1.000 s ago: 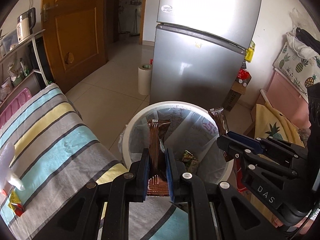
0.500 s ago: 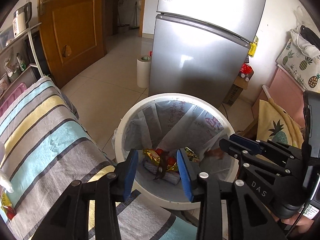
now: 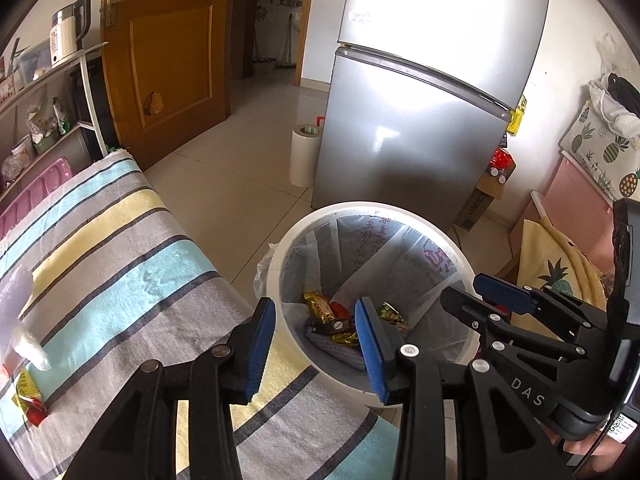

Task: Collect trash
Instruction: 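Move both open tools back over the table toward the red lid and clear bag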

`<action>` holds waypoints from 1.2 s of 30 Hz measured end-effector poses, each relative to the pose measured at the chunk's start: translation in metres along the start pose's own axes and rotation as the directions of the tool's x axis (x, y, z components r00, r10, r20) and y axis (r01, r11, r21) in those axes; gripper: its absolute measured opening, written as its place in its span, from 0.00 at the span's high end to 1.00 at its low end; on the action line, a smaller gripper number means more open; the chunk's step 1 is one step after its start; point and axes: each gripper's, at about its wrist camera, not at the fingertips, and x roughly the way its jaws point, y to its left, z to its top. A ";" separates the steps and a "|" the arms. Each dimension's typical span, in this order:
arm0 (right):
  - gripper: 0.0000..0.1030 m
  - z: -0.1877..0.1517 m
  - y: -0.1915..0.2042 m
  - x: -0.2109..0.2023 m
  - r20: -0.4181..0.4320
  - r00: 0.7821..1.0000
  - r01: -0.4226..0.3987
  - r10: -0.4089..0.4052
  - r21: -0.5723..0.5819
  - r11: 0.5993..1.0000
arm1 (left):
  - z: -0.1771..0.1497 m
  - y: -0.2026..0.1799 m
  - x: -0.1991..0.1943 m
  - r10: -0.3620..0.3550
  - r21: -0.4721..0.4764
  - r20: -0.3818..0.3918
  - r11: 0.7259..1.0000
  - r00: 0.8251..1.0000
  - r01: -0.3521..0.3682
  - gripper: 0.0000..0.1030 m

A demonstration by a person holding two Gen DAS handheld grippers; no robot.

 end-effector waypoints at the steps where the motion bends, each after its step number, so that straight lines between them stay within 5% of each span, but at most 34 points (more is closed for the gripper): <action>1: 0.60 0.000 0.003 -0.002 0.005 1.000 -0.005 0.005 -0.004 1.000 | -0.001 0.002 -0.004 0.010 0.000 0.008 1.000 1.000 -0.010 0.60; 11: 0.59 0.003 0.045 -0.012 0.040 0.997 -0.069 0.071 -0.064 0.996 | -0.013 0.050 -0.049 0.077 -0.087 0.075 0.994 0.994 -0.071 0.59; 14: 0.59 0.003 0.064 -0.011 0.040 0.994 -0.096 0.100 -0.094 0.991 | -0.020 0.070 -0.063 0.146 -0.103 0.099 0.985 0.984 -0.135 0.57; 24: 0.59 0.002 0.134 -0.001 0.019 0.982 -0.178 0.186 -0.217 0.960 | -0.054 0.158 -0.099 0.276 -0.273 0.085 0.930 0.957 -0.244 0.56; 36: 0.59 0.006 0.219 0.016 -0.049 0.950 -0.304 0.307 -0.360 0.882 | -0.082 0.231 -0.143 0.395 -0.353 0.079 0.870 0.915 -0.345 0.56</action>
